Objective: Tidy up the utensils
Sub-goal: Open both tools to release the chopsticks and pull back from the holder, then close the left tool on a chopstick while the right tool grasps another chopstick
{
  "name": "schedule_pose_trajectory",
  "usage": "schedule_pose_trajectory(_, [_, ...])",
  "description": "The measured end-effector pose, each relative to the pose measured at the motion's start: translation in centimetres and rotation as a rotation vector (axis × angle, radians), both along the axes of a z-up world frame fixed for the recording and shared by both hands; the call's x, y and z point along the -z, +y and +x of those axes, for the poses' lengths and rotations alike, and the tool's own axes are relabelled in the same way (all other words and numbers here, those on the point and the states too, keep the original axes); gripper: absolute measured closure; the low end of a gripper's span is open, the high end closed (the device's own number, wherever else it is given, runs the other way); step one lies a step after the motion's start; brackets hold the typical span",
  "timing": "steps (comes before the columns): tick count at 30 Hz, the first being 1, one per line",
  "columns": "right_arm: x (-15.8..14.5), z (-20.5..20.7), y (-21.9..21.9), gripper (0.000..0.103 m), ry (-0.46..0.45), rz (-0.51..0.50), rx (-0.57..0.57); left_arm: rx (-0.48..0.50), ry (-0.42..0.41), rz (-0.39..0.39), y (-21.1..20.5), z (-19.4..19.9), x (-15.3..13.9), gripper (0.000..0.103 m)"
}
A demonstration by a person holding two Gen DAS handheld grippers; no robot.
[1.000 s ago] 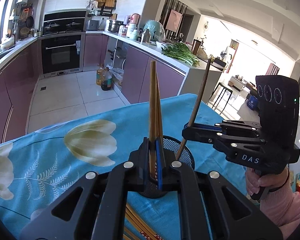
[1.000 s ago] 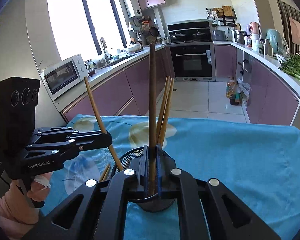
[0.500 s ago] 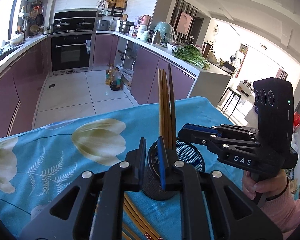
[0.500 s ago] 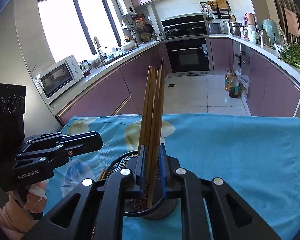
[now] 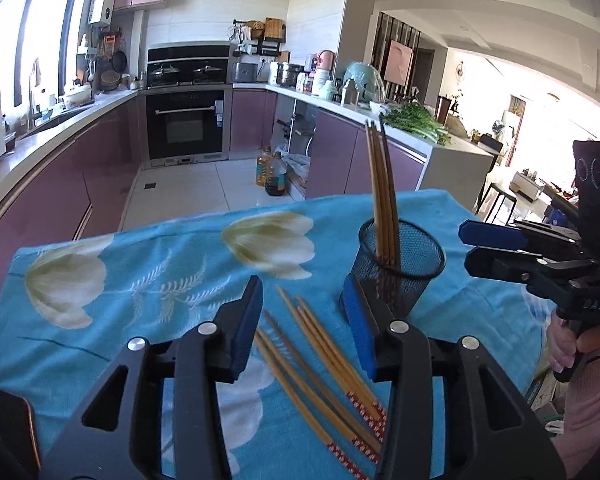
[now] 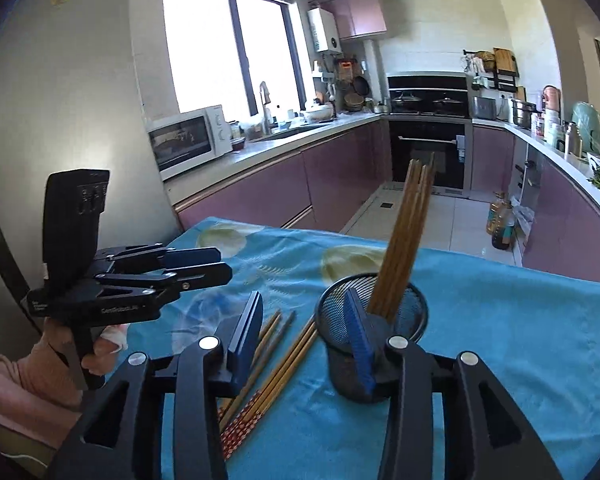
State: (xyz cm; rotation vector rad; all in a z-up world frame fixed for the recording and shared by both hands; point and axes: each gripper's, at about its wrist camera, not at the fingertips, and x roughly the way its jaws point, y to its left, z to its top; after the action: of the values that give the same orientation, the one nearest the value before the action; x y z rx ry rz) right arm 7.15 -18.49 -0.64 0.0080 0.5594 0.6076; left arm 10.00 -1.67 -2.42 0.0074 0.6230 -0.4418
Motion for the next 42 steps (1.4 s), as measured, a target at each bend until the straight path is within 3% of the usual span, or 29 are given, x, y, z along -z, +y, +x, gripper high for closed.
schedule_pose_trajectory(6, [5.2,0.4,1.8,0.063,0.159,-0.011,-0.014,-0.001,0.146,0.026,0.9,-0.8,5.2,0.061])
schedule_pose_trajectory(12, [8.7,1.0,2.9,0.063,0.255,-0.051,0.009,-0.020,0.225,0.034,1.1,-1.6,8.6,0.061])
schedule_pose_trajectory(37, [10.2,1.1,4.7,0.065,0.266,-0.162,0.045,-0.035,0.247,0.160,-1.0,-0.7,9.9,0.063])
schedule_pose_trajectory(42, [10.0,1.1,4.4,0.065,0.266,-0.183,0.056,-0.036,0.249,0.164,-0.7,-0.7,9.9,0.073])
